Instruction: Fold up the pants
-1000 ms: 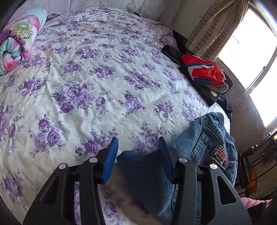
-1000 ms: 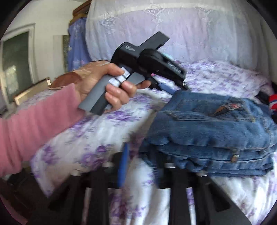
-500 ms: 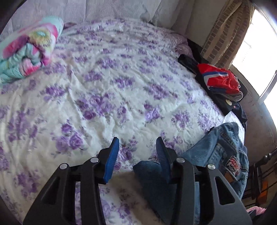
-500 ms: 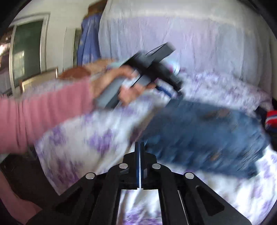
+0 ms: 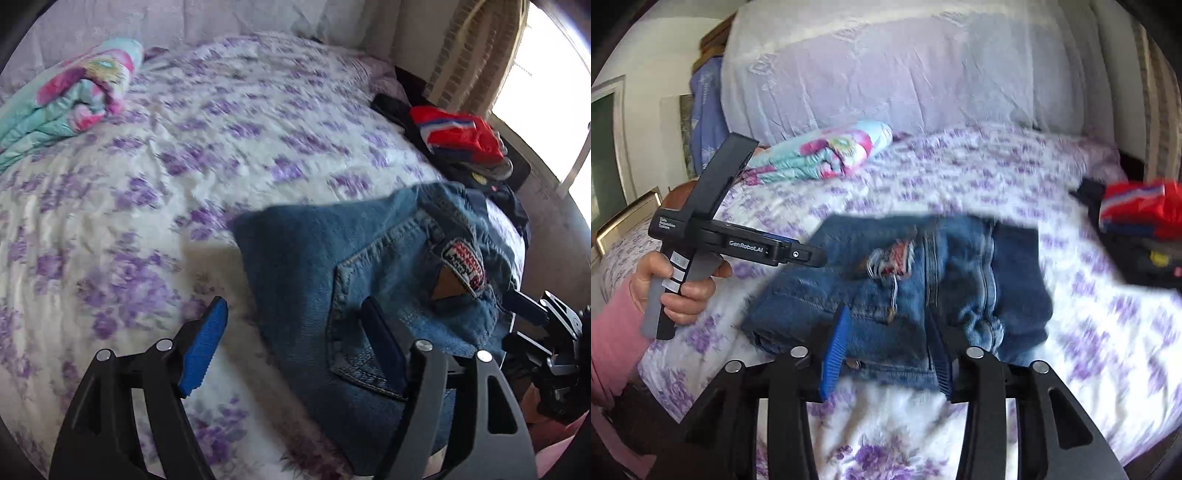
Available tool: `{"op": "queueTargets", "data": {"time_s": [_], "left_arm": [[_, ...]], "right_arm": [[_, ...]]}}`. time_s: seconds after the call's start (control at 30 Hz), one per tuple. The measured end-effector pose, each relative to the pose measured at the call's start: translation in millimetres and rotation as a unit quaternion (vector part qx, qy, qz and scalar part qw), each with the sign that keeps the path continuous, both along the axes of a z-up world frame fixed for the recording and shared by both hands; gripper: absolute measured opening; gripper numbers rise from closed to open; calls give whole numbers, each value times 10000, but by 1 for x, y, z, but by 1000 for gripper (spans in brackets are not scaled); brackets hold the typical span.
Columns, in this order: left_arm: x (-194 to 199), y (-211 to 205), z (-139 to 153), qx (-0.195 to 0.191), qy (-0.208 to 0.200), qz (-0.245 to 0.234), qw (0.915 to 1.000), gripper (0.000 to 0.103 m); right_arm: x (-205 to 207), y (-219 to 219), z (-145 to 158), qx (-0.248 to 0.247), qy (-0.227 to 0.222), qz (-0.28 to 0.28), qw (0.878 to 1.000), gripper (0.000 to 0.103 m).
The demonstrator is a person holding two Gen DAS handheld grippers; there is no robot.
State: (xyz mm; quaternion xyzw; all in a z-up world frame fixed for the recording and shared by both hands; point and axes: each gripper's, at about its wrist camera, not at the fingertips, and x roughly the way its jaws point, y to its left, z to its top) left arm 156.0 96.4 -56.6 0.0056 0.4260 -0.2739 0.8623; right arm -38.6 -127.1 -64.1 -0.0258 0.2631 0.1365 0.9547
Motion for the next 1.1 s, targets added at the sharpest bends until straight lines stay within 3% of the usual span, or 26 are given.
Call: {"op": "queueTargets", "data": {"time_s": [0.07, 0.13, 0.17, 0.23, 0.3, 0.33, 0.37, 0.47, 0.53, 0.57, 0.6, 0.63, 0.7, 0.77, 0.9, 1.0, 1.1], "left_arm": [[-17, 16, 20, -349, -312, 130, 9988, 72], [-36, 21, 28, -760, -379, 50, 9964, 72], [-46, 21, 29, -939, -382, -33, 9948, 72], [-69, 10, 23, -1208, -363, -394, 9912, 72], [-85, -8, 13, -1188, -349, -613, 9904, 72], [-91, -19, 4, -1038, -322, -673, 9918, 72], [-96, -28, -3, -829, -406, -585, 9940, 72], [-107, -43, -14, -384, -726, -333, 9961, 73], [-106, -46, -11, -329, -696, -311, 9965, 73], [-105, -47, -9, -282, -665, -312, 9969, 75], [-104, -47, -6, -245, -630, -274, 9973, 77], [-103, -47, -3, -200, -599, -215, 9978, 78], [-102, -42, 4, -52, -652, -124, 9978, 78], [-102, -42, 9, 104, -783, -31, 9969, 78], [-106, -46, 20, 226, -1009, 138, 9945, 81], [-102, -54, 14, 485, -1001, 323, 9933, 85], [-94, -58, 0, 570, -756, 368, 9948, 94]], "right_arm": [[4, -3, 25, 202, -173, 323, 9991, 49], [28, -4, 44, 498, 28, 785, 9957, 49], [51, -2, 54, 760, 345, 1140, 9900, 49], [92, 6, 61, 1174, 1054, 1763, 9716, 44], [140, 23, 53, 1467, 1962, 2387, 9397, 41], [157, 32, 44, 1521, 2320, 2460, 9287, 40], [179, 39, 28, 1422, 2691, 2255, 9255, 40], [209, 37, -14, 899, 3078, 1556, 9343, 2], [211, 23, -13, 1353, 3190, 1512, 9258, 7], [206, 19, -4, 1383, 3076, 1499, 9294, 17], [196, 16, 6, 1319, 2842, 1499, 9377, 39], [181, 12, 19, 1240, 2538, 1495, 9475, 48], [147, -2, 45, 1166, 1888, 1625, 9614, 52], [129, -12, 56, 1110, 1498, 1707, 9675, 52], [85, -41, 57, 888, 837, 1648, 9787, 65], [61, -57, 30, 442, 446, 1325, 9892, 71], [66, -64, -24, -91, 764, 778, 9940, 74]]}}
